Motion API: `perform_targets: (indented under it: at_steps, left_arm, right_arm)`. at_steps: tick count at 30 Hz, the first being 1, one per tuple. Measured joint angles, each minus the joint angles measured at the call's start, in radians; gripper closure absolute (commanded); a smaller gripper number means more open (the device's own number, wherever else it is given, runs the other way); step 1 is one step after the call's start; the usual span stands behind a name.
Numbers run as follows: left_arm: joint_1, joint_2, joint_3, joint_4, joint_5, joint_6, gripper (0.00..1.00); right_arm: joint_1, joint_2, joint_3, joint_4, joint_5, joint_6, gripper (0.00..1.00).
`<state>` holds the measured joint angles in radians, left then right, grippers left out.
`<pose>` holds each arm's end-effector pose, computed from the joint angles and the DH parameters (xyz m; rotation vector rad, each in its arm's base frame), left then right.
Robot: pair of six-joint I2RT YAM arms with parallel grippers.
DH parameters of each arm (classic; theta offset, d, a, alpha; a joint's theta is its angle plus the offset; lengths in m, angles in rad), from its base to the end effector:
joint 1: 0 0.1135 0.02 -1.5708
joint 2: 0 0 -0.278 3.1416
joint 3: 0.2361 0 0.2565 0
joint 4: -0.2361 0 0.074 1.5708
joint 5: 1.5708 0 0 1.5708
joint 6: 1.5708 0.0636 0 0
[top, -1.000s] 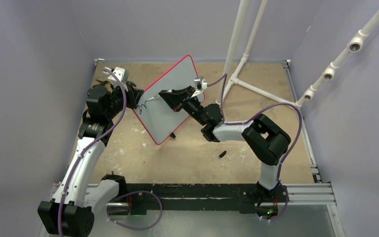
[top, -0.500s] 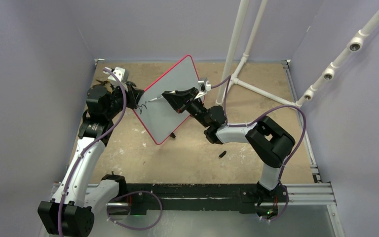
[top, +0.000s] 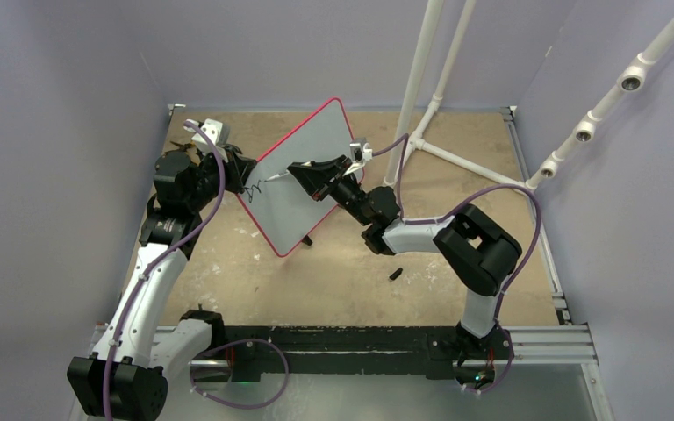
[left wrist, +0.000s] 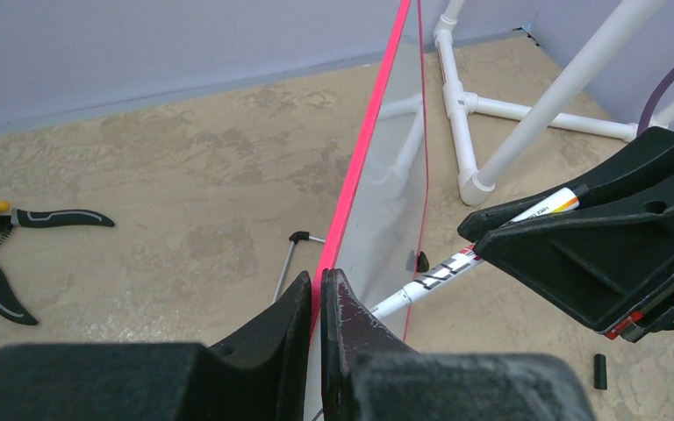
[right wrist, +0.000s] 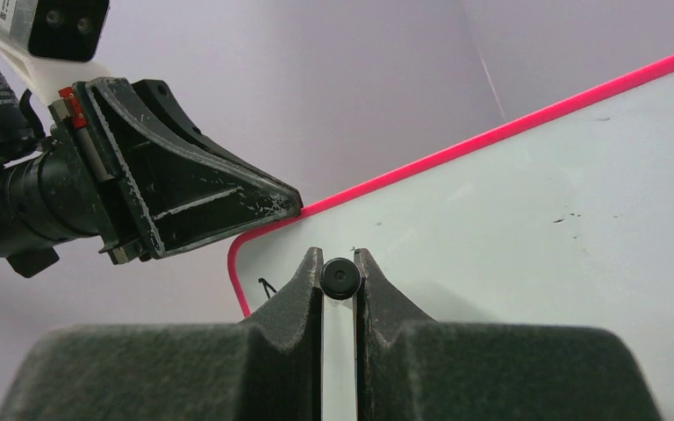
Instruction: Write a sentence on the whiteboard
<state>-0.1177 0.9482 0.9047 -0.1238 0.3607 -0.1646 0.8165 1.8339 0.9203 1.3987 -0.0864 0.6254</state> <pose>0.2370 -0.0506 0.3662 0.2267 1.7408 -0.5195 0.2793 0.3052 0.2852 -0.1972 1.1694 1.3327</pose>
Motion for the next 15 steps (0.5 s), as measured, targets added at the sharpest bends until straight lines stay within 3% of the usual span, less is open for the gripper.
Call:
perform_targets:
  at_steps: [15]
  left_arm:
    - [0.000, 0.001, 0.000, 0.001, -0.001, 0.000, 0.94]
  right_arm:
    - [-0.007, 0.000, 0.000, 0.002, 0.018, 0.001, 1.00]
